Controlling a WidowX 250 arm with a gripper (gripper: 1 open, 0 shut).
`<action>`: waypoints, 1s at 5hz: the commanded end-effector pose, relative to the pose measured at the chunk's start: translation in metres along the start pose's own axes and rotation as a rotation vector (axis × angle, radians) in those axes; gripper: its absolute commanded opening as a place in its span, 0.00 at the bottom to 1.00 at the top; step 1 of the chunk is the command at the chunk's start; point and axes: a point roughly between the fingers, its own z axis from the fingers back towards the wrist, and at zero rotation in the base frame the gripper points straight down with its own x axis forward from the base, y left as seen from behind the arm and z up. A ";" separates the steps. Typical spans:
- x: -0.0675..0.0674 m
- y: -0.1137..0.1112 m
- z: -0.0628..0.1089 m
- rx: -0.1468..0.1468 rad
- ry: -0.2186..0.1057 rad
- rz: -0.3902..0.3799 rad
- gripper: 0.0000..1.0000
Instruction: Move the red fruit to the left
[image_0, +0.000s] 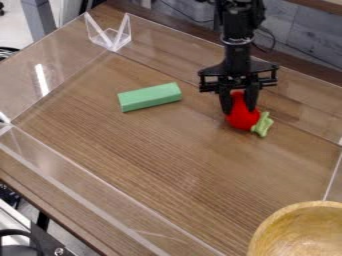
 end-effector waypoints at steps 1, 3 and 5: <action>0.008 -0.004 0.062 -0.095 -0.072 -0.052 0.00; 0.018 0.009 0.117 -0.173 -0.059 -0.112 0.00; 0.011 -0.010 0.114 -0.184 -0.028 -0.199 0.00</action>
